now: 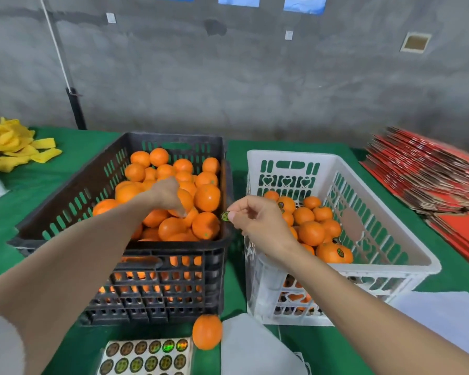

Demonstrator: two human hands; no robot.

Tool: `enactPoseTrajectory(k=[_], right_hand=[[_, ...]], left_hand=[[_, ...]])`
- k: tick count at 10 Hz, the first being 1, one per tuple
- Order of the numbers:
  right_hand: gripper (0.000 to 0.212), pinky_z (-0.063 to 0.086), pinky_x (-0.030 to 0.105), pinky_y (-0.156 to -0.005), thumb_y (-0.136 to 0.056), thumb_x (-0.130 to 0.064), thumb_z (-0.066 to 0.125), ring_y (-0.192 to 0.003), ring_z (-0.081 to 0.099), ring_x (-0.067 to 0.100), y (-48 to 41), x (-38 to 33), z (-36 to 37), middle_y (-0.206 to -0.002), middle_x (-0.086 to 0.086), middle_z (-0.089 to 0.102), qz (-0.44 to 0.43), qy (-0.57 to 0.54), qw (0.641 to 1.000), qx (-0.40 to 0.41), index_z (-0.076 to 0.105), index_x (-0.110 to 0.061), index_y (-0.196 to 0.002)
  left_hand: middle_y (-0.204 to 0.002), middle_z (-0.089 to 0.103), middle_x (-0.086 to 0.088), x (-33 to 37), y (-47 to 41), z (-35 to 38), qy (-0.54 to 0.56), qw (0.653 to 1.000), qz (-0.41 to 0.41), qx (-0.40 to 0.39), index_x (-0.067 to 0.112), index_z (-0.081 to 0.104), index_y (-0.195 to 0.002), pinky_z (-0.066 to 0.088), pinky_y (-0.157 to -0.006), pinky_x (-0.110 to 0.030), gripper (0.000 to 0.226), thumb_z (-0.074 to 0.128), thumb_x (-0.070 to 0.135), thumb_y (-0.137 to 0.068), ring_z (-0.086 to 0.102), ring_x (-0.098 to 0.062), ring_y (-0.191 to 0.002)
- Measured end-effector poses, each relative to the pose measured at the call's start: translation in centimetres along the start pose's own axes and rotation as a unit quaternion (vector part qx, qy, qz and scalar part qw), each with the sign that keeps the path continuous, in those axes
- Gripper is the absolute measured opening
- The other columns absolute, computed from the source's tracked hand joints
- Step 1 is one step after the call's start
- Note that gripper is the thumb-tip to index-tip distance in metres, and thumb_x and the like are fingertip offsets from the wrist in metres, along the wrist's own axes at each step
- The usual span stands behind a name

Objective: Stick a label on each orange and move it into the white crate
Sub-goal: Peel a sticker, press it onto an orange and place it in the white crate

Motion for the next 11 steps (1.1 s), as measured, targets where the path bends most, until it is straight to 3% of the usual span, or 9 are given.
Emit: enactPoseTrajectory(k=[1, 2, 3, 4, 5, 6, 8, 10, 11], right_hand=[[0.02, 0.043, 0.018, -0.062, -0.088, -0.004, 0.062, -0.067, 0.047, 0.014, 0.3, -0.1, -0.4, -0.069, -0.003, 0.053, -0.003, -0.009, 1.0, -0.002, 0.062, -0.02, -0.075], [0.019, 0.045, 0.02, -0.067, -0.089, -0.004, 0.062, -0.07, 0.048, 0.014, 0.1, -0.5, -1.0, -0.073, -0.002, 0.055, -0.007, -0.003, 1.0, -0.003, 0.062, -0.018, -0.076], [0.02, 0.048, 0.029, -0.079, -0.09, -0.005, 0.06, -0.077, 0.052, 0.014, 0.0, -1.7, -1.2, -0.082, -0.003, 0.059, -0.029, 0.017, 0.999, -0.015, 0.06, -0.02, -0.076], [0.018, 0.048, 0.023, -0.083, -0.089, -0.004, 0.06, -0.089, 0.056, 0.011, 0.3, -3.3, -1.0, -0.099, 0.001, 0.062, -0.062, 0.023, 0.997, -0.037, 0.06, -0.018, -0.077], [0.02, 0.045, 0.019, -0.089, -0.088, -0.003, 0.061, -0.102, 0.057, 0.009, 0.6, -4.6, -1.0, -0.111, 0.002, 0.061, -0.078, -0.013, 0.996, -0.05, 0.062, -0.018, -0.075], [0.02, 0.047, 0.025, -0.088, -0.089, -0.003, 0.058, -0.097, 0.059, 0.01, 0.7, -4.8, -1.8, -0.111, -0.002, 0.061, -0.05, -0.088, 0.994, -0.042, 0.062, -0.017, -0.075], [0.02, 0.05, 0.017, -0.074, -0.09, -0.004, 0.057, -0.083, 0.06, 0.005, 1.4, -5.3, -2.3, -0.094, -0.008, 0.063, -0.031, -0.128, 0.99, -0.053, 0.062, -0.017, -0.075], [0.019, 0.047, 0.022, -0.082, -0.091, -0.005, 0.057, -0.091, 0.057, 0.012, 2.3, -5.4, -3.1, -0.095, -0.004, 0.062, -0.047, -0.062, 0.996, -0.036, 0.062, -0.017, -0.076], [0.02, 0.048, 0.017, -0.081, -0.091, -0.005, 0.056, -0.093, 0.058, 0.01, 2.7, -5.5, -3.4, -0.104, -0.003, 0.061, -0.049, -0.079, 0.994, -0.061, 0.061, -0.017, -0.077]], left_hand=[[-0.12, 0.051, -0.008, 0.7, 0.3, -1.0, 0.046, 0.998, 0.046, 0.001, 0.016, 0.045, -0.123, 0.046, -0.071, -0.035, 0.068, 0.083, 0.004, -0.067, 0.055, -0.027, -0.103], [-0.109, 0.048, 0.008, 2.9, 2.7, -2.4, 0.107, 0.986, 0.128, 0.005, 0.032, 0.047, -0.108, 0.048, -0.063, -0.023, 0.069, 0.087, 0.004, -0.06, 0.053, -0.011, -0.095], [-0.111, 0.053, 0.017, 5.0, 6.8, -3.2, 0.235, 0.955, 0.182, -0.021, 0.041, 0.053, -0.108, 0.05, -0.062, -0.012, 0.068, 0.085, 0.001, -0.064, 0.059, -0.004, -0.097], [-0.115, 0.064, 0.003, 6.5, 9.9, -2.7, 0.396, 0.899, 0.166, -0.085, 0.032, 0.058, -0.118, 0.057, -0.072, -0.026, 0.065, 0.081, 0.004, -0.065, 0.068, -0.014, -0.097], [-0.121, 0.064, -0.012, 6.5, 11.0, -1.0, 0.512, 0.845, 0.077, -0.135, 0.021, 0.055, -0.124, 0.052, -0.094, -0.042, 0.056, 0.071, 0.02, -0.07, 0.065, -0.03, -0.105], [-0.131, 0.058, -0.019, 6.6, 12.1, 0.4, 0.587, 0.794, 0.022, -0.157, 0.013, 0.047, -0.133, 0.04, -0.105, -0.048, 0.064, 0.066, 0.027, -0.074, 0.059, -0.039, -0.111], [-0.108, 0.065, -0.014, 8.1, 13.7, 2.2, 0.587, 0.791, 0.022, -0.169, 0.015, 0.056, -0.12, 0.057, -0.071, -0.033, 0.052, 0.063, 0.027, -0.07, 0.067, -0.026, -0.079], [-0.102, 0.065, -0.015, 9.2, 14.7, 3.7, 0.599, 0.78, 0.012, -0.179, 0.016, 0.056, -0.12, 0.054, -0.056, -0.028, 0.05, 0.069, 0.029, -0.074, 0.066, -0.024, -0.073], [-0.079, 0.064, -0.018, 9.7, 15.3, 4.9, 0.598, 0.772, -0.036, -0.211, 0.014, 0.053, -0.123, 0.046, -0.043, -0.021, 0.049, 0.051, 0.049, -0.089, 0.057, -0.021, -0.055]])
Point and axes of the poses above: each hand's wrist, its own y-axis away from the middle knuckle, its own z-axis out of the palm, x = y × z, the point moved 9 cm from there along -y, towards the middle knuckle
